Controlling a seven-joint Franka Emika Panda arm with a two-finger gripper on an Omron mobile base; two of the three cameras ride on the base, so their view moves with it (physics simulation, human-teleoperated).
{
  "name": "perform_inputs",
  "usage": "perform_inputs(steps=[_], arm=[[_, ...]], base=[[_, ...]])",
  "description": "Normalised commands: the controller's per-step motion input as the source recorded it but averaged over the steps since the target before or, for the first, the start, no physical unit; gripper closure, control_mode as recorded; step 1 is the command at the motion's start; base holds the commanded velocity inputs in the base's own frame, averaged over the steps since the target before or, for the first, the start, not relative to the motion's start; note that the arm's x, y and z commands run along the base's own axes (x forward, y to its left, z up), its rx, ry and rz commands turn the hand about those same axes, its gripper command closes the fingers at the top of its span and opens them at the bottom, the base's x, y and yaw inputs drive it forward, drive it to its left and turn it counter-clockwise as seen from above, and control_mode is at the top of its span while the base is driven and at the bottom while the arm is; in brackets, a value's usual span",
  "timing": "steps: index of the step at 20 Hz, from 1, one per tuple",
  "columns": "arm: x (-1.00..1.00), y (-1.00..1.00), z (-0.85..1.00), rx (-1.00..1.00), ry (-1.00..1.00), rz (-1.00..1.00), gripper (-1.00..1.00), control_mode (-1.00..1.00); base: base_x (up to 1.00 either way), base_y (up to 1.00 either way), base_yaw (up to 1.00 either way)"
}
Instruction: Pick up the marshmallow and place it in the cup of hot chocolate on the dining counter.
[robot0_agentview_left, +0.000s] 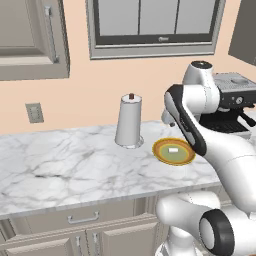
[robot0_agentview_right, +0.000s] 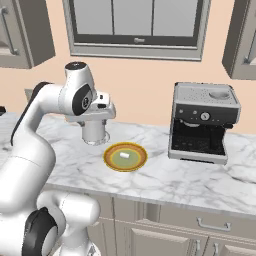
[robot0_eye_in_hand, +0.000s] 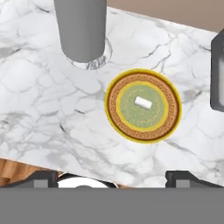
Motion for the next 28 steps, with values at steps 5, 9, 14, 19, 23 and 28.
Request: perform_inputs(steps=[5, 9, 14, 19, 23, 28], arm=[[0.02, -0.23, -0.24, 0.0, 0.04, 0.14, -1.0, -1.0], [0.16, -0.09, -0.24, 0.0, 0.11, 0.18, -1.0, -1.0], [0.3, 0.0, -0.16, 0.0, 0.18, 0.17, -1.0, -1.0], [0.46, -0.05, -0.28, -0.01, 0.11, 0.1, -1.0, -1.0], [0.54, -0.19, -0.35, -0.03, 0.09, 0.1, -1.0, -1.0], [0.48, -0.2, -0.32, -0.03, 0.06, 0.07, -1.0, -1.0]], base=[[0.0, 0.0, 0.0], [0.0, 0.0, 0.0], [0.0, 0.0, 0.0], [0.0, 0.0, 0.0], [0.0, 0.0, 0.0], [0.0, 0.0, 0.0]])
